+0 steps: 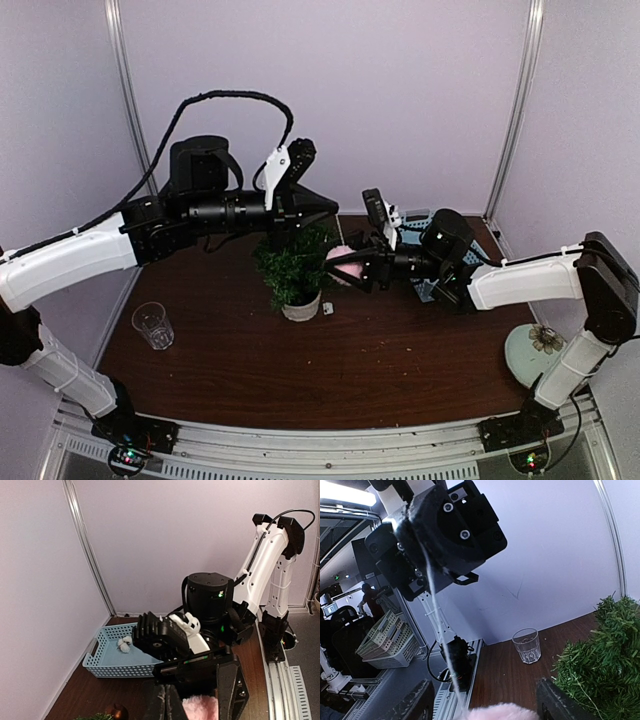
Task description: Decorate the small christmas tree
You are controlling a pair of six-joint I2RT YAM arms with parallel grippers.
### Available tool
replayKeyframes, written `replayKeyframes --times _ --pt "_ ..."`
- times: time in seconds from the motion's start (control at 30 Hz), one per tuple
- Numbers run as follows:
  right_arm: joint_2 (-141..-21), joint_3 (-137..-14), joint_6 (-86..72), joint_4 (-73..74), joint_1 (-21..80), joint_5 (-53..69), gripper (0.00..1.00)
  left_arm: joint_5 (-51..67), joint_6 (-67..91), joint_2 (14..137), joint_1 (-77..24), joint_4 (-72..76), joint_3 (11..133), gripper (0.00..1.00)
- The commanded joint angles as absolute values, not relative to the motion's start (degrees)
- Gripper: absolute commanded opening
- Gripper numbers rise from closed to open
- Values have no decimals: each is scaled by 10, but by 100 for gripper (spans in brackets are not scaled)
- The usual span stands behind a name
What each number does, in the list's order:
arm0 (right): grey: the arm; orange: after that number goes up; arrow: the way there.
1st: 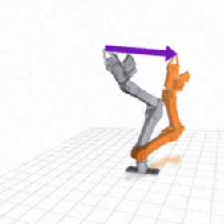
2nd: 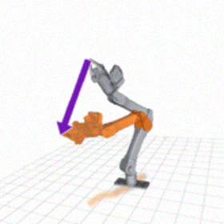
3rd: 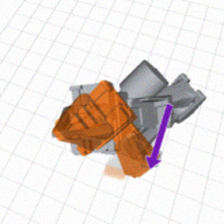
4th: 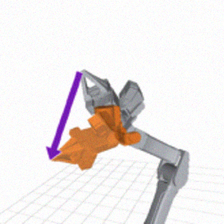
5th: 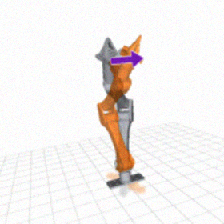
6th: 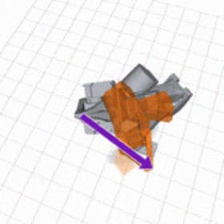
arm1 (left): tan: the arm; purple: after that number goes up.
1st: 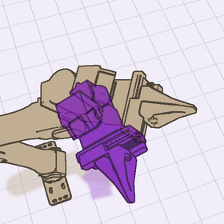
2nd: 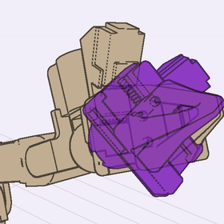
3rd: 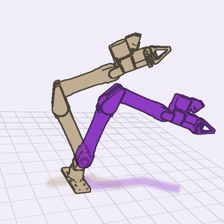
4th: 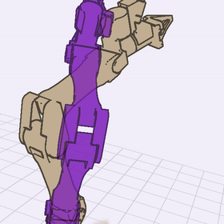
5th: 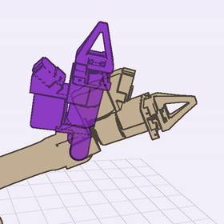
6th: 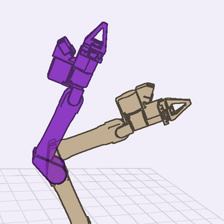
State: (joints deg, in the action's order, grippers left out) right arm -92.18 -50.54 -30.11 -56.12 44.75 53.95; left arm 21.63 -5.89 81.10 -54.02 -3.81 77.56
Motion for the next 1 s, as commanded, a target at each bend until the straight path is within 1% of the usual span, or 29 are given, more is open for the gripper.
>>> replayKeyframes --times 0.0,0.13,0.2,0.6,0.73,0.9,0.97 --pt "-923 -515 -296 -575 454 545 70 210 -53 804 -542 -4 786 0" --pt "-924 -512 -293 -574 455 546 62 208 -54 805 -542 -4 789 0" --pt "-924 -511 -292 -574 455 545 60 204 -54 804 -542 -4 788 0" --pt "-934 -511 -293 -574 455 549 60 193 -58 796 -542 -4 783 0" --pt "-939 -512 -294 -570 455 550 62 193 -58 794 -542 -4 783 0" --pt "-936 -512 -286 -562 455 547 55 192 -60 791 -542 -4 780 0" --pt "-933 -512 -286 -560 455 545 50 190 -61 789 -542 -4 777 0"
